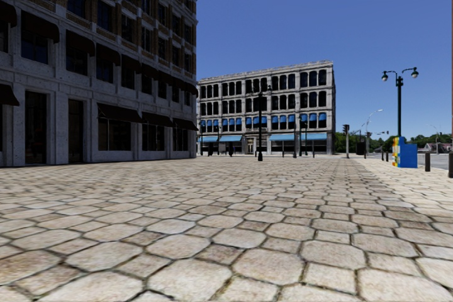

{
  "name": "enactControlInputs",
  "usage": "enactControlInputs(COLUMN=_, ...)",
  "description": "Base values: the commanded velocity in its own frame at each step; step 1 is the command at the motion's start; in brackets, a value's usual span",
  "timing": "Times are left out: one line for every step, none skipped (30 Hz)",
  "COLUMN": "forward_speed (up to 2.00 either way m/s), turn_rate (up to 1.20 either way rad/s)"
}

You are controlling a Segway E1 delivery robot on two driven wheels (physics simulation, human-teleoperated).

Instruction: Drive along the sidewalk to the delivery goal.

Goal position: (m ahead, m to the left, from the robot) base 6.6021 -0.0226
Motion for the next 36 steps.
enactControlInputs(forward_speed=2.00, turn_rate=0.00)
enactControlInputs(forward_speed=2.00, turn_rate=0.00)
enactControlInputs(forward_speed=2.00, turn_rate=0.00)
enactControlInputs(forward_speed=2.00, turn_rate=0.00)
enactControlInputs(forward_speed=2.00, turn_rate=0.00)
enactControlInputs(forward_speed=2.00, turn_rate=0.00)
enactControlInputs(forward_speed=2.00, turn_rate=0.00)
enactControlInputs(forward_speed=2.00, turn_rate=0.00)
enactControlInputs(forward_speed=2.00, turn_rate=0.00)
enactControlInputs(forward_speed=2.00, turn_rate=0.00)
enactControlInputs(forward_speed=2.00, turn_rate=0.00)
enactControlInputs(forward_speed=2.00, turn_rate=0.00)
enactControlInputs(forward_speed=2.00, turn_rate=0.00)
enactControlInputs(forward_speed=2.00, turn_rate=0.00)
enactControlInputs(forward_speed=2.00, turn_rate=0.00)
enactControlInputs(forward_speed=2.00, turn_rate=0.00)
enactControlInputs(forward_speed=2.00, turn_rate=0.00)
enactControlInputs(forward_speed=2.00, turn_rate=0.00)
enactControlInputs(forward_speed=2.00, turn_rate=0.00)
enactControlInputs(forward_speed=2.00, turn_rate=0.00)
enactControlInputs(forward_speed=2.00, turn_rate=0.00)
enactControlInputs(forward_speed=2.00, turn_rate=0.00)
enactControlInputs(forward_speed=2.00, turn_rate=0.00)
enactControlInputs(forward_speed=2.00, turn_rate=0.00)
enactControlInputs(forward_speed=2.00, turn_rate=0.00)
enactControlInputs(forward_speed=2.00, turn_rate=0.00)
enactControlInputs(forward_speed=2.00, turn_rate=0.00)
enactControlInputs(forward_speed=2.00, turn_rate=0.00)
enactControlInputs(forward_speed=2.00, turn_rate=0.00)
enactControlInputs(forward_speed=2.00, turn_rate=0.00)
enactControlInputs(forward_speed=2.00, turn_rate=0.00)
enactControlInputs(forward_speed=2.00, turn_rate=0.00)
enactControlInputs(forward_speed=2.00, turn_rate=0.00)
enactControlInputs(forward_speed=2.00, turn_rate=0.00)
enactControlInputs(forward_speed=2.00, turn_rate=0.00)
enactControlInputs(forward_speed=2.00, turn_rate=0.00)
